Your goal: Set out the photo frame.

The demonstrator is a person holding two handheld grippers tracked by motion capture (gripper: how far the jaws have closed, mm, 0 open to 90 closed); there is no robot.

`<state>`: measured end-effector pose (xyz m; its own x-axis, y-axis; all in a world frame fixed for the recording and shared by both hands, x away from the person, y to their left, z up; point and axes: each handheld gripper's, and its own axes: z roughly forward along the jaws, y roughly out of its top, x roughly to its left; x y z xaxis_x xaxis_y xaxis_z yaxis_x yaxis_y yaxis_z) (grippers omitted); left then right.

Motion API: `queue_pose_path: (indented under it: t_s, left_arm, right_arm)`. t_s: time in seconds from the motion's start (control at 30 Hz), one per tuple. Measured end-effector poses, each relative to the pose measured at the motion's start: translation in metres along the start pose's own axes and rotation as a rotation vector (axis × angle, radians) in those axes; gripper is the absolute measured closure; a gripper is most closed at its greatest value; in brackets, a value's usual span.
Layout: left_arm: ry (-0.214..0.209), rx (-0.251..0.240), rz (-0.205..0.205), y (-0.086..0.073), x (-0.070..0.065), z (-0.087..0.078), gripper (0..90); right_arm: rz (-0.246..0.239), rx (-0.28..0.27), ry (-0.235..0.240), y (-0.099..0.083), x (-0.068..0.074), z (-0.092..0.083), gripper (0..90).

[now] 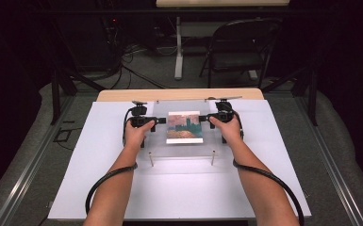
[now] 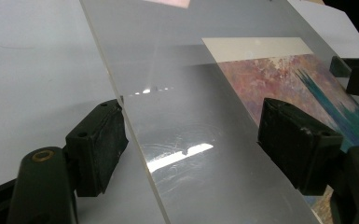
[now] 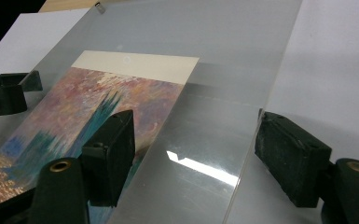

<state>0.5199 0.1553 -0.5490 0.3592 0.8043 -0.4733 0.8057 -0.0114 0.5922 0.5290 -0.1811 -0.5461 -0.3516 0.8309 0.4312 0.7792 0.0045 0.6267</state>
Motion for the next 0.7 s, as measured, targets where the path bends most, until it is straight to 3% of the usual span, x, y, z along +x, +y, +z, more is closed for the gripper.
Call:
queue_pose_path:
  t_s: [0.23,0.7]
  left_arm:
    - [-0.034,0.017,-0.024,-0.0010,0.0022,-0.0005,24.7]
    - [-0.029,0.026,-0.046,0.0012,0.0015,-0.0002,26.4]
  right_arm:
    - [-0.005,-0.005,-0.005,-0.0005,0.0010,-0.0005,28.4]
    - [-0.015,-0.007,-0.005,-0.0004,0.0010,-0.0006,28.5]
